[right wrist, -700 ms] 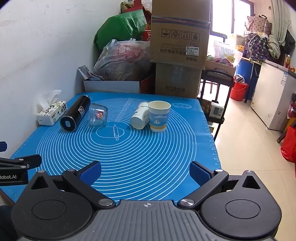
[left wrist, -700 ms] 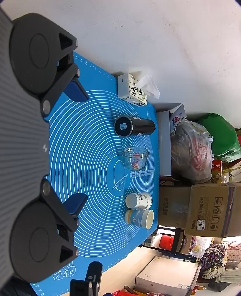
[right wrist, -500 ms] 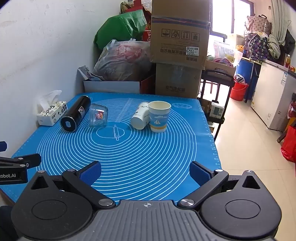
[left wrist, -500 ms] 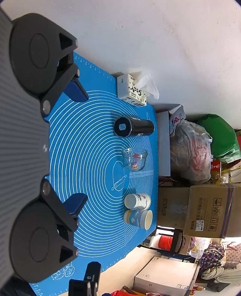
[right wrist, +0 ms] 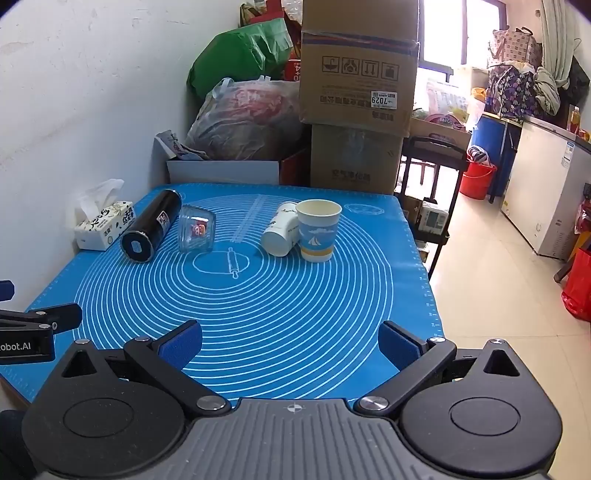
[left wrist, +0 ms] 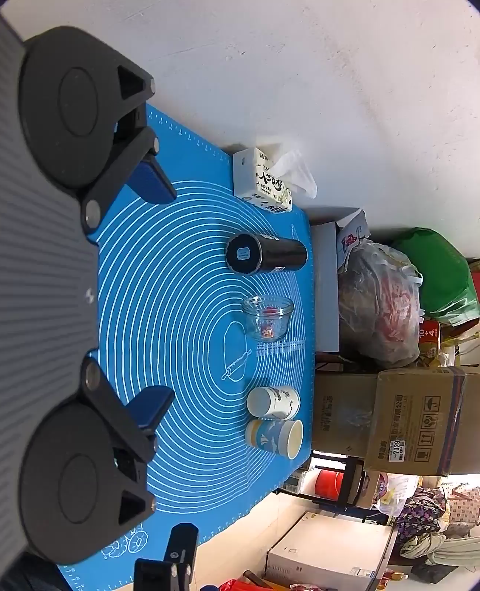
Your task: Flip cup upside down
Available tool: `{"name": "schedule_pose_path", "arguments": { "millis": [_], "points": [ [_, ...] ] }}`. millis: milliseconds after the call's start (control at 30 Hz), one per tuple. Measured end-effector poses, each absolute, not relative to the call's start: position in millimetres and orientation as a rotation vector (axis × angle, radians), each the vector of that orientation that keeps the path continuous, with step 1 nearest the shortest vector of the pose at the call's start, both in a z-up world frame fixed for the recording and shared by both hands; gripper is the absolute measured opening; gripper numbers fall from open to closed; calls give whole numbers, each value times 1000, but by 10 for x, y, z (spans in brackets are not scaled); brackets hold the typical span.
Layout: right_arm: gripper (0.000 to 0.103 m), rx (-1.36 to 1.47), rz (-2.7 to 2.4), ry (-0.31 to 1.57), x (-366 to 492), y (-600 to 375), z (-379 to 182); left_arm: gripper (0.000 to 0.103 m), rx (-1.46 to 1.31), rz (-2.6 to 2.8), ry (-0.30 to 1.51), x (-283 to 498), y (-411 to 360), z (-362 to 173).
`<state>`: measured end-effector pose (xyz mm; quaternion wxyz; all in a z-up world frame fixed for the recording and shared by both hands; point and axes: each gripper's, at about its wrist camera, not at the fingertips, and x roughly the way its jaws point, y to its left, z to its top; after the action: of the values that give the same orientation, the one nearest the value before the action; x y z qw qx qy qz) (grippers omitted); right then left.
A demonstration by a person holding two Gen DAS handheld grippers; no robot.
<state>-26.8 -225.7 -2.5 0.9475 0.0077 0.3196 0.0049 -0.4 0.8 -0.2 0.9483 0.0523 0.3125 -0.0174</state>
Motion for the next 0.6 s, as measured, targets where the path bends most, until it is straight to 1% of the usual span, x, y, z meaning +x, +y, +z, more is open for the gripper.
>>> {"name": "schedule_pose_path", "arguments": {
  "millis": [600],
  "points": [
    [103, 21, 4, 647, -256, -2278, -54, 103, 101, -30, 639, 47, 57, -4]
  ]
}}
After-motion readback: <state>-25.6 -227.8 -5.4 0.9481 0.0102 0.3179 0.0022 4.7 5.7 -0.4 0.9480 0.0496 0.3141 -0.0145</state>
